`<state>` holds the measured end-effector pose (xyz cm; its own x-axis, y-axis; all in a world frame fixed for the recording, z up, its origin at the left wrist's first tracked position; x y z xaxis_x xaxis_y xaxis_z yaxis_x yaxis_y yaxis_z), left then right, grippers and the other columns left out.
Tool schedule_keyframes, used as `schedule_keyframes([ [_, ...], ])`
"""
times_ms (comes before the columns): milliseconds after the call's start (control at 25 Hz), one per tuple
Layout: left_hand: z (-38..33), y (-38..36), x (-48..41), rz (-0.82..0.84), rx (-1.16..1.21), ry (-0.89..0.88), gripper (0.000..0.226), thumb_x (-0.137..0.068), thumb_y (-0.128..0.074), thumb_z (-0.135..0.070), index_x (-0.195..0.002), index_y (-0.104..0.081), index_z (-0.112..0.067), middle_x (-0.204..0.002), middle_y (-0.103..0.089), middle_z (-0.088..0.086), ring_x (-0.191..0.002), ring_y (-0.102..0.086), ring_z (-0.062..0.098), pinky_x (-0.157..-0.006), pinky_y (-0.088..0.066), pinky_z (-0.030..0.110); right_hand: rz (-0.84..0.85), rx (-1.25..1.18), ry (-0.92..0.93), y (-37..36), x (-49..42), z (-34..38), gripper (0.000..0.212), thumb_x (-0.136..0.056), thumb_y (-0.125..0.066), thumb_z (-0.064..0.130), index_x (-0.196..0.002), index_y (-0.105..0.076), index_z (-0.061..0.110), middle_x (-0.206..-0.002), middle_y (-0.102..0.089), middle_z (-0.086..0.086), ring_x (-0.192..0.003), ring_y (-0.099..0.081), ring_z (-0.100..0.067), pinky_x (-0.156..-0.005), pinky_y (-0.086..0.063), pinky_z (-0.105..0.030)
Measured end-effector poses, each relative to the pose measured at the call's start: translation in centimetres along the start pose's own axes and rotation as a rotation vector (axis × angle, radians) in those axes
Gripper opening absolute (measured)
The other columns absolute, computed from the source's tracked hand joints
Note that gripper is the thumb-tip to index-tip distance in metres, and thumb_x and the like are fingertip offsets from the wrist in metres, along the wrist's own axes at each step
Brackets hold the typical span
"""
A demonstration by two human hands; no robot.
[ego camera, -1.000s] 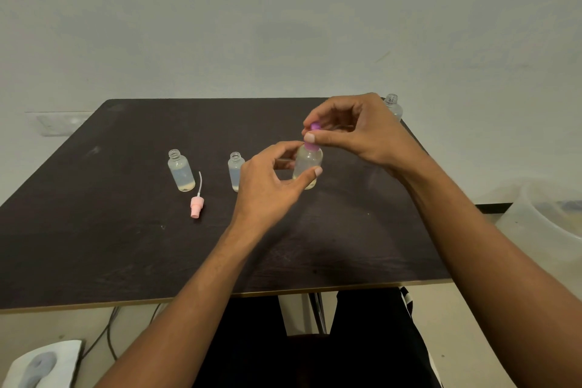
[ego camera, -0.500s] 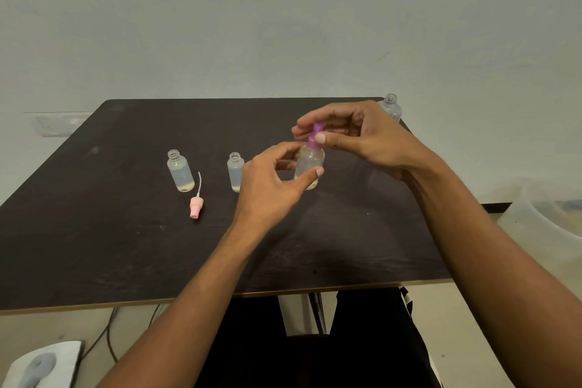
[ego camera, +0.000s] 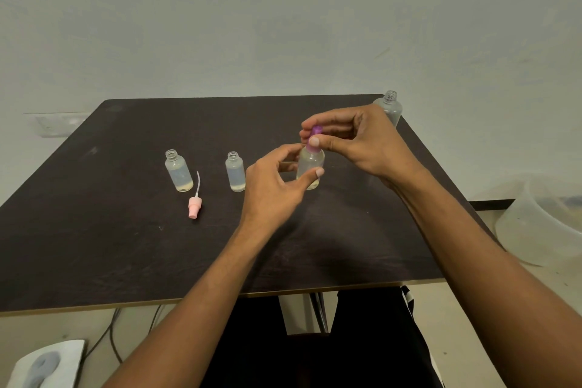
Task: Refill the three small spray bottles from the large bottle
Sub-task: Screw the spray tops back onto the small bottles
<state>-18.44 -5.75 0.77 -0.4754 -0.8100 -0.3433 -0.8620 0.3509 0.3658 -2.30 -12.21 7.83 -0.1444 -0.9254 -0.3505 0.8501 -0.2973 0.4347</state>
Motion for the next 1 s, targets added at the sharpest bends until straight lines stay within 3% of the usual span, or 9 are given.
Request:
schedule_keyframes([
  [280, 1.9, -2.1, -2.8, -0.044, -0.029, 0.076, 0.046, -0.085, -0.089, -0.036, -0.127, -0.073, -0.027, -0.114, -0.078, -0.012, -0.104, -0.071, 0.0, -0.095, -0.06, 0.024, 0.0, 0.081, -0.008, -0.1, -1.9, -2.6, 0.03, -0.096, -0.076, 0.01, -0.127, -0.075, 0.01, -0.116, -0.08, 0.0, -0.113, -0.075, -0.009, -0.104, -0.058, -0.032],
  [520, 3.4, -4.3, -9.3, -0.126, -0.059, 0.191, 0.042, -0.085, -0.088, -0.025, -0.125, -0.076, -0.021, -0.115, -0.078, -0.002, -0.108, -0.072, 0.013, -0.1, -0.058, 0.032, -0.1, 0.215, -0.031, 0.5, -7.4, -6.3, 0.03, -0.097, -0.075, 0.009, -0.127, -0.075, 0.008, -0.116, -0.079, -0.003, -0.111, -0.075, -0.009, -0.106, -0.056, -0.031],
  [760, 5.4, -5.9, -15.3, -0.169, -0.055, 0.328, 0.038, -0.088, -0.085, -0.017, -0.125, -0.076, -0.017, -0.118, -0.077, 0.004, -0.111, -0.071, 0.021, -0.102, -0.057, 0.035, -0.128, 0.303, -0.051, 0.6, -13.2, -9.6, 0.027, -0.097, -0.074, 0.008, -0.124, -0.077, 0.009, -0.114, -0.079, -0.004, -0.108, -0.074, -0.011, -0.101, -0.056, -0.02],
  [1000, 7.0, -7.1, -18.6, -0.195, -0.02, 0.41, 0.03, -0.09, -0.082, -0.013, -0.12, -0.075, -0.016, -0.112, -0.074, 0.005, -0.107, -0.07, 0.023, -0.097, -0.059, 0.038, -0.138, 0.323, -0.093, 0.5, -16.7, -11.9, 0.027, -0.097, -0.072, 0.004, -0.123, -0.076, 0.008, -0.116, -0.078, -0.006, -0.109, -0.073, -0.013, -0.084, -0.053, -0.005],
])
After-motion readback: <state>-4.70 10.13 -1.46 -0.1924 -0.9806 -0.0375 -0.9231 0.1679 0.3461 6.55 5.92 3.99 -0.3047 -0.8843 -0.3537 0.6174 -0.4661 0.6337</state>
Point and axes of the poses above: each hand's wrist, its own x-axis away from the middle knuckle, its own y-axis out of the back of the hand, z = x × y, the point moved 5 cm from there along -x, towards the middle knuckle
